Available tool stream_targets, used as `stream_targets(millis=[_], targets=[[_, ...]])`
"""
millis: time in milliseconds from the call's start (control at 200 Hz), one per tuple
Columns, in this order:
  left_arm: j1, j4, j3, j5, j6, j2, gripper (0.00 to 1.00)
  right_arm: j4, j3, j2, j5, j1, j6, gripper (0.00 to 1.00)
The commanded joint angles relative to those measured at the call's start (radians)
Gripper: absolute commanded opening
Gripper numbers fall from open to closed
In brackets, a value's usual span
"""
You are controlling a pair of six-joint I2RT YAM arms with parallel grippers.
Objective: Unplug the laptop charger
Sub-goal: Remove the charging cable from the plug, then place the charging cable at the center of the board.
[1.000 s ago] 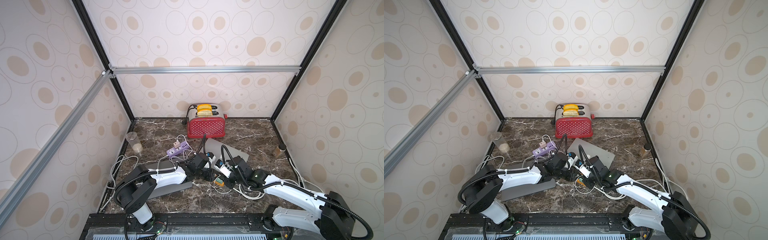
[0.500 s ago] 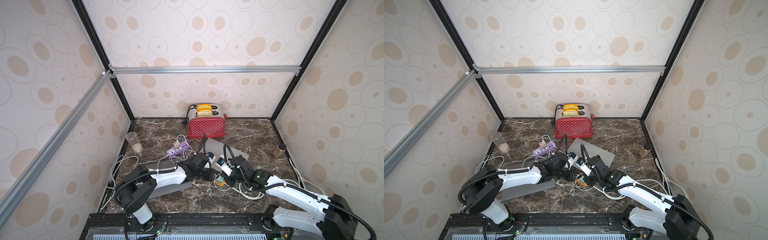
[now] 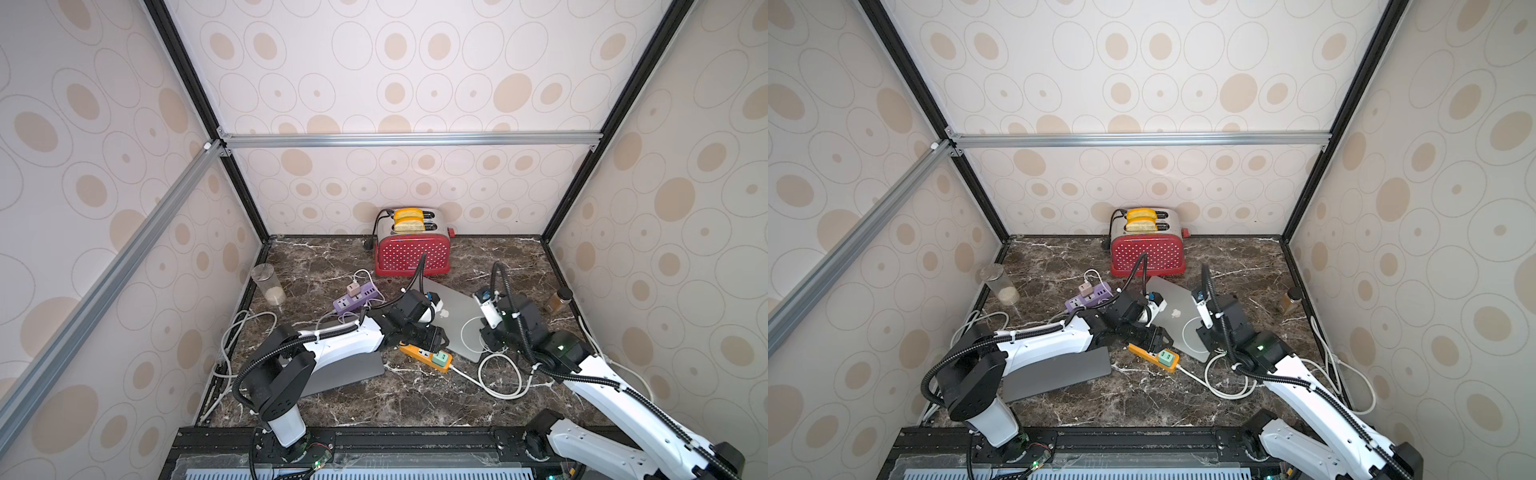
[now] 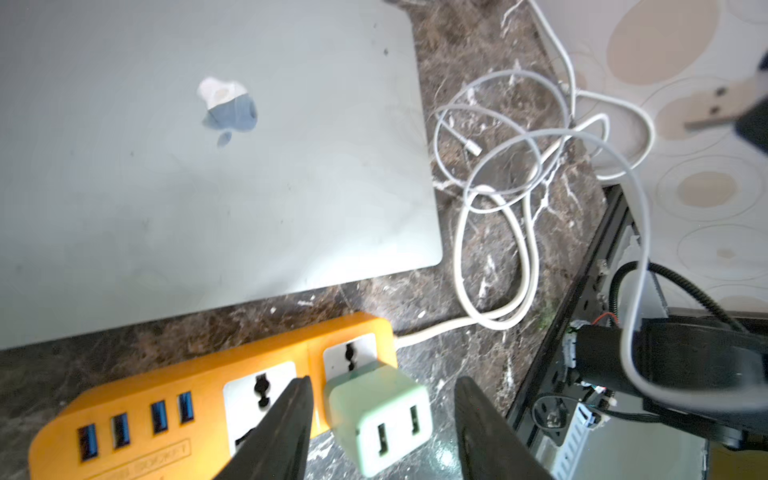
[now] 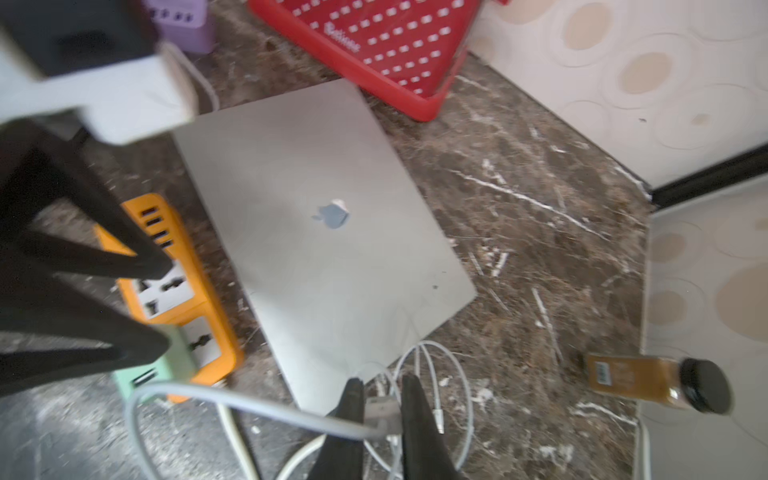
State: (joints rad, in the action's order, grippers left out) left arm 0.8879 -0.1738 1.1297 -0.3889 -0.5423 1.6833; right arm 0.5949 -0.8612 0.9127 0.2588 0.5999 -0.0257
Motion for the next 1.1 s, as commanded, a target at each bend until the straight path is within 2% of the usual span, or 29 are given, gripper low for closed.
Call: stream_targets(millis=[0,170,285,376,461,726,1097], targets=[[0.010,-0.125,0.081,0.040,0.060,-0.020,0.57,0.087,-0.078,0.031,-0.075,-0.158,0.049,0.14],[0.000,-0.222,0.115,0.199,0.125,-0.086,0.61,0.134,-0.248,0.191,-0.114,-0.384,0.132,0.14],[-0.027,-0.224,0.079,0.247,0.139,-0.126,0.62,0.152,-0.384,0.317,-0.075,-0.462,0.180,0.15],[-0.055,-0.206,0.043,0.245,0.128,-0.135,0.62,0.109,-0.441,0.415,-0.114,-0.508,0.199,0.16],[-0.073,-0.197,0.024,0.244,0.126,-0.129,0.62,0.065,-0.476,0.514,-0.152,-0.531,0.197,0.16],[-0.104,-0.194,0.001,0.236,0.120,-0.122,0.62,0.015,-0.503,0.793,-0.110,-0.556,0.189,0.15],[-0.113,-0.192,-0.006,0.218,0.129,-0.106,0.62,0.018,-0.500,0.981,-0.082,-0.574,0.164,0.18]])
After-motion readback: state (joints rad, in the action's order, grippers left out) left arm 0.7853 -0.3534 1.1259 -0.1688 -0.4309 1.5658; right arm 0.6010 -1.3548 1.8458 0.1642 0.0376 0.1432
